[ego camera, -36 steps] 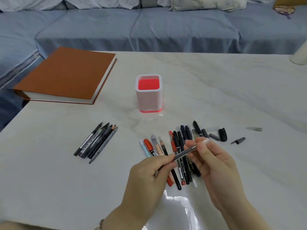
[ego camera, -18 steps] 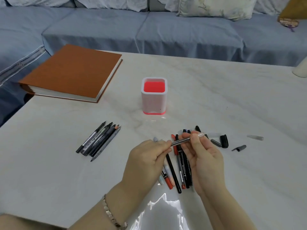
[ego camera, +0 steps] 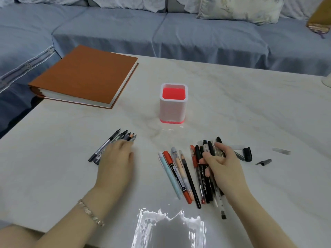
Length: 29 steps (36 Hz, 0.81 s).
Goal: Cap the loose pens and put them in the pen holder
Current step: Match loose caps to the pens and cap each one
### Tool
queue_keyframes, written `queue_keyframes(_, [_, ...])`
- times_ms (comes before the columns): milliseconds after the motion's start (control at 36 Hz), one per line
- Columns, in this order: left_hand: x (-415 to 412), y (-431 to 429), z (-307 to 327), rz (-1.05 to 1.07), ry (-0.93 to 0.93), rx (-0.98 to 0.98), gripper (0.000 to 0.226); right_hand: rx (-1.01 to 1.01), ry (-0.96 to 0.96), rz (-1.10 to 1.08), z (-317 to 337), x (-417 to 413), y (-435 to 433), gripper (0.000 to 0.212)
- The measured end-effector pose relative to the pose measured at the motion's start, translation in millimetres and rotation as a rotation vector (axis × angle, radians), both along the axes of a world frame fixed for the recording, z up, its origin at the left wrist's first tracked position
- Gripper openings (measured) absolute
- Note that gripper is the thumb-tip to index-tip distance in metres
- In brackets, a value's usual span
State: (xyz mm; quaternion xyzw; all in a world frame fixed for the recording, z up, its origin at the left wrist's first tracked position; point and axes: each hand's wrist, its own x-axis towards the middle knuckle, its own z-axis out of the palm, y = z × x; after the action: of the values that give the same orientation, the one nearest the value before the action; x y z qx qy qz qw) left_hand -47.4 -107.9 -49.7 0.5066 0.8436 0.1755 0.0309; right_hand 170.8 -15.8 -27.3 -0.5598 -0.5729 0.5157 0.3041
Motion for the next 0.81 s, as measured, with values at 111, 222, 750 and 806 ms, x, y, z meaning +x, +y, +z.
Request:
queue_keyframes(111, [-4.0, 0.2, -2.3, 0.047, 0.034, -0.124, 0.022, 0.203, -0.317, 0.143, -7.4, -3.4, 8.6, 0.027])
queue_keyframes(222, [-4.6, 2.3, -13.0, 0.061, 0.049, -0.120, 0.018, 0.352, -0.512, 0.332, -14.4, -8.3, 5.7, 0.028])
queue_keyframes(750, [10.7, 20.6, -14.2, 0.050, 0.067, -0.177, 0.018, 0.416, -0.571, 0.285, -24.8, 75.6, 9.7, 0.013])
queue_keyframes(806, [20.9, 22.0, -8.9, 0.042, -0.016, -0.141, 0.021, 0.375, -0.599, 0.230, -25.5, 89.1, 18.4, 0.016])
